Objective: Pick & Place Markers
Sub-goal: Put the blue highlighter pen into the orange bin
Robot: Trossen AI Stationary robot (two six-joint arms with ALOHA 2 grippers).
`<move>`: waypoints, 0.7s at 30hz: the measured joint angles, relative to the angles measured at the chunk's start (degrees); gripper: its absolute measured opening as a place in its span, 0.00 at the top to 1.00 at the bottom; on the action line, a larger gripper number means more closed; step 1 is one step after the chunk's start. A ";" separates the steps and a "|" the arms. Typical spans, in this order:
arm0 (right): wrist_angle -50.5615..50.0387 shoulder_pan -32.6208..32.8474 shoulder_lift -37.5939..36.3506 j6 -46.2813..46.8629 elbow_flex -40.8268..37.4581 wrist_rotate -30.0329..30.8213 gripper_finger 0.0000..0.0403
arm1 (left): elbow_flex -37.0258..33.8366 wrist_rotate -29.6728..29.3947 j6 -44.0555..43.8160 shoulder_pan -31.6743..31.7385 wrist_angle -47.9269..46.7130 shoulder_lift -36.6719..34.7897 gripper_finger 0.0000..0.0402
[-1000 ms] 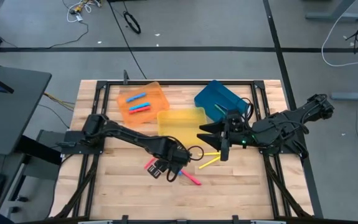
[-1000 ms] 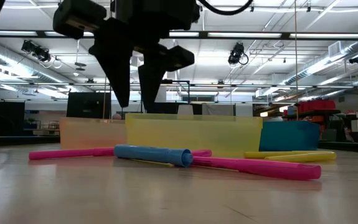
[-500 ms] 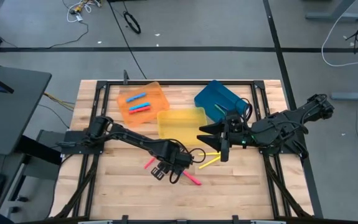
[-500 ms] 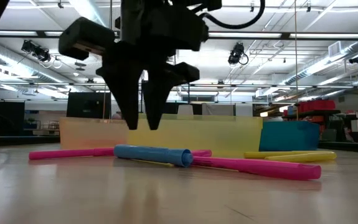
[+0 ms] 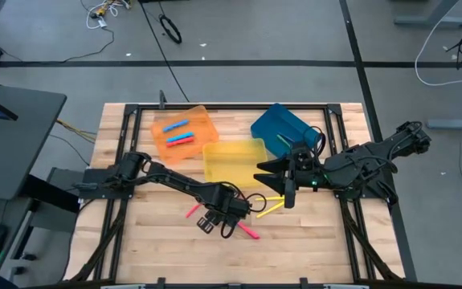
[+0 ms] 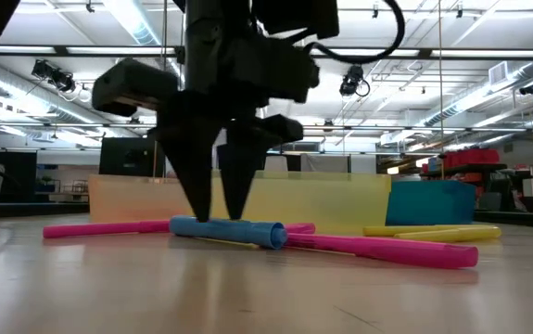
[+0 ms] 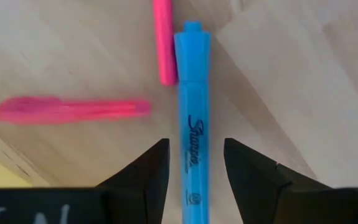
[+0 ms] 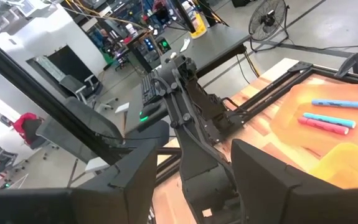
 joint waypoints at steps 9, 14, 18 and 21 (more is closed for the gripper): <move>-0.03 0.00 0.00 0.07 0.00 0.07 0.49 | 0.02 0.04 0.22 0.12 2.69 0.34 0.60; -0.02 0.00 0.00 0.05 0.00 0.07 0.49 | -0.86 0.87 -0.09 0.19 3.84 1.28 0.60; -0.15 0.00 0.00 0.16 0.00 0.07 0.49 | -3.24 1.13 -1.63 0.20 4.56 1.18 0.60; -0.15 0.00 0.00 0.16 0.00 0.07 0.49 | -4.02 1.18 -2.37 0.20 4.89 1.05 0.60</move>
